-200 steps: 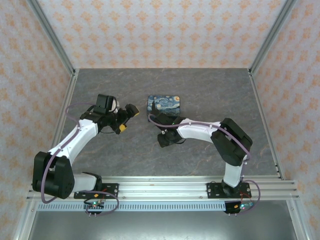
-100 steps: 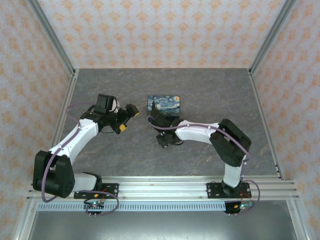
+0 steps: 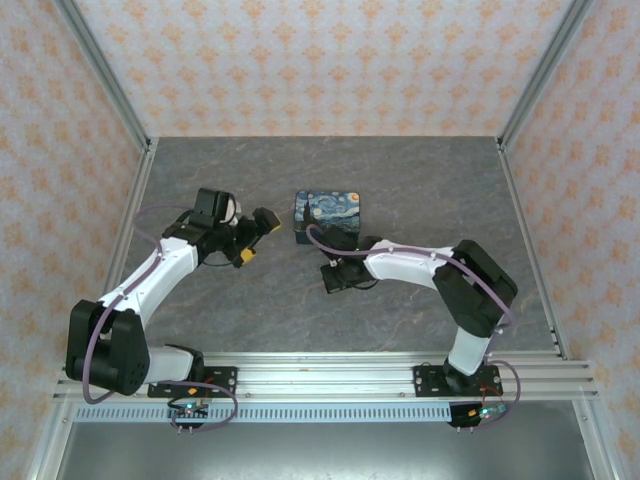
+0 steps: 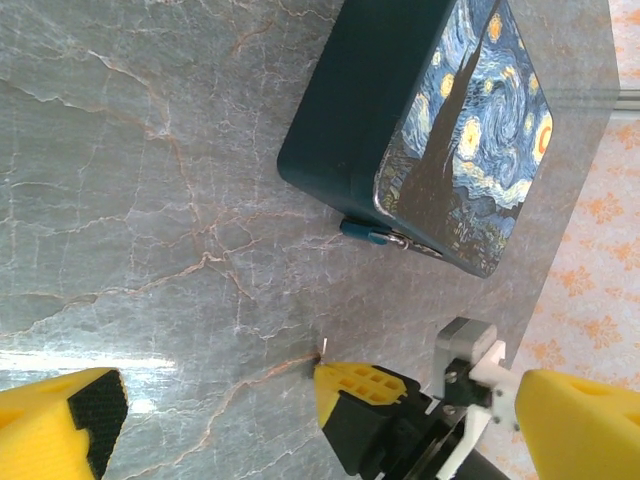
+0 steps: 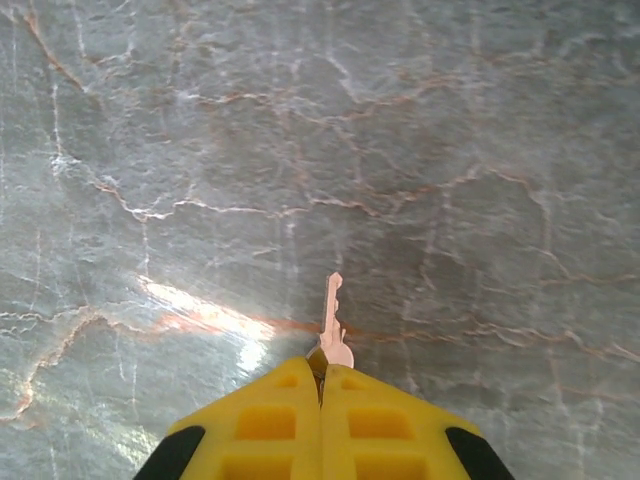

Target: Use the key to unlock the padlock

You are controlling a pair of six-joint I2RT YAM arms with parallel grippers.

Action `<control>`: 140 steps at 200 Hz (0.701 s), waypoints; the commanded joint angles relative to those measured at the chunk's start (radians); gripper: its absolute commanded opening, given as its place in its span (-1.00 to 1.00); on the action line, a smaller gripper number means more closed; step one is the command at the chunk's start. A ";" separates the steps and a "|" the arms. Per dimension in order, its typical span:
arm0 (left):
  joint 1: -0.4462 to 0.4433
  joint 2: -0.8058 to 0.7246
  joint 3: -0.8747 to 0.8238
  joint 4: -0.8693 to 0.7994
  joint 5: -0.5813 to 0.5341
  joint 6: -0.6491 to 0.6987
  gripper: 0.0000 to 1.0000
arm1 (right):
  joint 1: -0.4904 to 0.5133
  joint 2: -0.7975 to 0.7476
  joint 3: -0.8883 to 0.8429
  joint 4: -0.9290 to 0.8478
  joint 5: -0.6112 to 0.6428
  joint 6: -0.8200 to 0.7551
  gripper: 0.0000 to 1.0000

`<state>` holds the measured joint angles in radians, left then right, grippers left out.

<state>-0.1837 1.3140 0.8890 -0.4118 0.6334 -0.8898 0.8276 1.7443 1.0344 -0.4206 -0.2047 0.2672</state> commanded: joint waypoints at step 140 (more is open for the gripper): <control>-0.143 0.050 -0.144 0.577 -0.007 -0.479 1.00 | -0.222 -0.322 -0.289 0.800 -0.231 0.690 -1.00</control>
<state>-0.3099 1.3628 0.7971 -0.0811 0.6472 -1.1427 0.6453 1.4620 0.7864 0.0994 -0.4389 0.7372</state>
